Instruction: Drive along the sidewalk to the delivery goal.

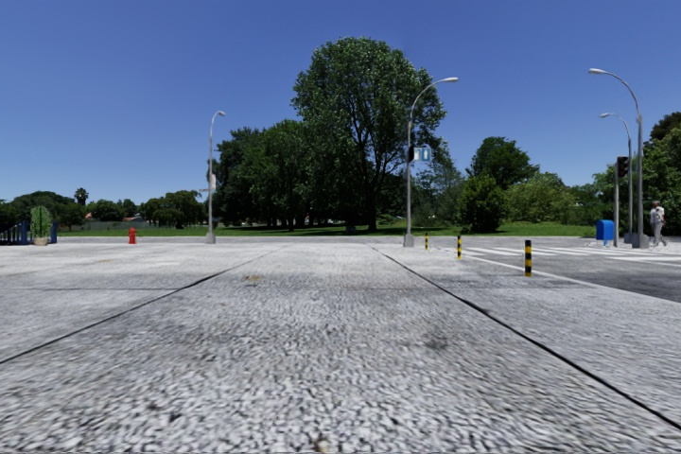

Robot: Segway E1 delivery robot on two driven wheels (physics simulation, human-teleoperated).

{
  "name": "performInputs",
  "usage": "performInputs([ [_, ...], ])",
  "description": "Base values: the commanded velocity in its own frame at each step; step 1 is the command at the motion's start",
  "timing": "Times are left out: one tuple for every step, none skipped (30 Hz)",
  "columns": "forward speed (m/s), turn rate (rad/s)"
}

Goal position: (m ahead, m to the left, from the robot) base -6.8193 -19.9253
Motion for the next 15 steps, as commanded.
performInputs([
  [2.00,0.00],
  [2.00,0.00],
  [2.00,0.00],
  [2.00,0.00],
  [2.00,0.00],
  [2.00,0.00],
  [2.00,0.00],
  [2.00,0.00],
  [2.00,0.00],
  [2.00,0.00],
  [2.00,0.00],
  [2.00,0.00],
  [2.00,0.00],
  [2.00,0.00],
  [2.00,0.00],
])
